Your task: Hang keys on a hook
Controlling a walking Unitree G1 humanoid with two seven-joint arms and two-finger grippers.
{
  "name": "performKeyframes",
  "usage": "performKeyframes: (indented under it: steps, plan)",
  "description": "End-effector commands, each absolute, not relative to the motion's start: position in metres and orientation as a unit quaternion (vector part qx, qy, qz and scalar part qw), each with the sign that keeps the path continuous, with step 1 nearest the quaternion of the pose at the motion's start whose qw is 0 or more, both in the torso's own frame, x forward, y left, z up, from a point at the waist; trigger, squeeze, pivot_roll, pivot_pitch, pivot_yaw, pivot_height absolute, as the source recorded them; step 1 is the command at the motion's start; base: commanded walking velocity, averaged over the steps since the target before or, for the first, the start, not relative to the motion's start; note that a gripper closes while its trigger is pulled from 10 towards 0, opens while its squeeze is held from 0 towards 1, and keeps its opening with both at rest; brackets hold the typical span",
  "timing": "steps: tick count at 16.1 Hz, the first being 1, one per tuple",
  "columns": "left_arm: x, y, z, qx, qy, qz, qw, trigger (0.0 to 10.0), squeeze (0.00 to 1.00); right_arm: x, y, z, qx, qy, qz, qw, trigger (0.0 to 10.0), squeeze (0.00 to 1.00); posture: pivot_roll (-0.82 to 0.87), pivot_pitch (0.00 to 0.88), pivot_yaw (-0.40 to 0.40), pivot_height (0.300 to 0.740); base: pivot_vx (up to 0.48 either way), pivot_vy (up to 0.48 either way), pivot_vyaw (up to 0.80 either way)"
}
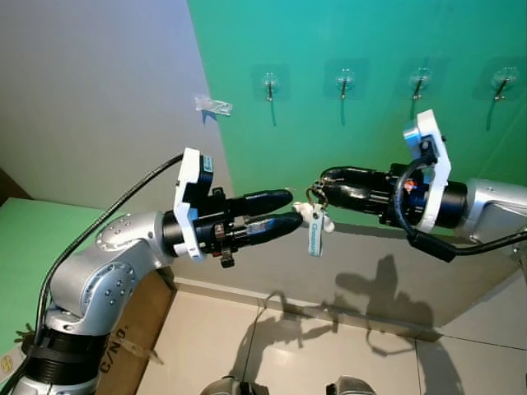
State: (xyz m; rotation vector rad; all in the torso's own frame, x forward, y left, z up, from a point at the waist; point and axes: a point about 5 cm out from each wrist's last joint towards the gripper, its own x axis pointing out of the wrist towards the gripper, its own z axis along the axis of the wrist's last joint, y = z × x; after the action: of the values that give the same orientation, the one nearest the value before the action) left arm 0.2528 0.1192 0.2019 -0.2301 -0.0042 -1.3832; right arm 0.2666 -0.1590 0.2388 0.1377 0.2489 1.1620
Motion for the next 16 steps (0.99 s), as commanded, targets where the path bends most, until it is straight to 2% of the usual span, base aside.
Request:
performKeyframes:
  steps: [1, 11, 15, 16]
  plan:
    - [0.254, 0.119, 0.202, -0.105, 0.002, -0.641, 0.76, 9.4, 0.0, 0.263, -0.155, 0.251, 0.059, 0.097, 0.56, 0.82, 10.0, 0.0, -0.27, 0.065, 0.119, 0.72, 0.0, 0.0, 0.0]
    - [0.259, 0.118, 0.204, -0.109, -0.004, -0.641, 0.76, 9.1, 0.0, 0.253, -0.148, 0.246, 0.054, 0.108, 0.568, 0.814, 10.0, 0.0, -0.28, 0.072, 0.124, 0.72, 0.0, 0.0, 0.0]
    - [0.259, 0.118, 0.206, -0.112, -0.007, -0.641, 0.759, 8.9, 0.0, 0.252, -0.147, 0.243, 0.054, 0.113, 0.567, 0.814, 10.0, 0.0, -0.28, 0.074, 0.125, 0.72, 0.0, 0.0, 0.0]
    - [0.259, 0.118, 0.205, -0.116, -0.006, -0.641, 0.758, 8.5, 0.0, 0.252, -0.146, 0.243, 0.055, 0.112, 0.569, 0.813, 10.0, 0.0, -0.28, 0.074, 0.125, 0.72, 0.0, 0.0, 0.0]
